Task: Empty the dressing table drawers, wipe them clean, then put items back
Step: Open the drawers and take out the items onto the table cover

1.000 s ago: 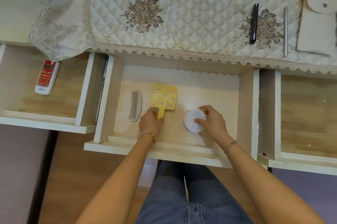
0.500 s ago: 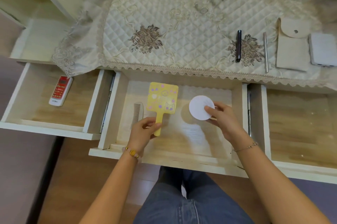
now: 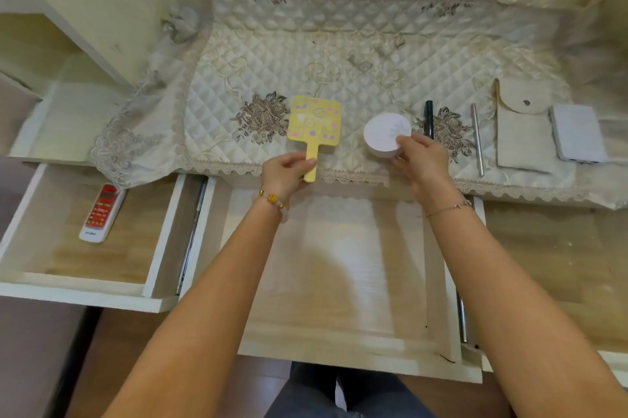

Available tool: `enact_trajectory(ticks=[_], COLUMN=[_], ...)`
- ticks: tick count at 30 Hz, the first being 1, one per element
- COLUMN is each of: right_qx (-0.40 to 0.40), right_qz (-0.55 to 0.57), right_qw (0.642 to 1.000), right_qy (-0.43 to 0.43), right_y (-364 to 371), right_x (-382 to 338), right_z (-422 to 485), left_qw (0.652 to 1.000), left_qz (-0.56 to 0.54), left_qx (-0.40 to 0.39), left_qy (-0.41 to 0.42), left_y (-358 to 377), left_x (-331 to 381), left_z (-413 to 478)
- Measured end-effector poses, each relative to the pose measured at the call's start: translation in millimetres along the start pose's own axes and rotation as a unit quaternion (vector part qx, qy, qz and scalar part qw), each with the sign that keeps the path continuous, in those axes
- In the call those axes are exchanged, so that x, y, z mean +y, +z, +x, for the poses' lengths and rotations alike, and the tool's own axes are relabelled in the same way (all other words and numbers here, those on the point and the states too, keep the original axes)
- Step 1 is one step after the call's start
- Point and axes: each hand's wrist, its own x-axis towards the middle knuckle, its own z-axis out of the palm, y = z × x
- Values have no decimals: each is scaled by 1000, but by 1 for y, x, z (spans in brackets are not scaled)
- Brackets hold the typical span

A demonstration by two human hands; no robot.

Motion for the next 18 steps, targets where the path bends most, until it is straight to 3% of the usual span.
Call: enact_trajectory(ticks=[8, 13, 15, 18], right_qx=[66, 82, 62, 57], right_qz=[-14, -148, -191, -234], right_qw=[998, 983, 975, 964], right_qy=[3, -73, -96, -114], right_y=[20, 15, 15, 13], right_x=[1, 5, 3, -1], right_z=[31, 29, 25, 14], left_qw=[998, 991, 976, 923], left_qz=[51, 127, 205, 366], left_qx=[29, 40, 41, 31], left_qy=[-22, 21, 61, 117], left_y=[21, 26, 26, 21], left_x=[5, 8, 11, 14], left_z=[52, 56, 54, 49])
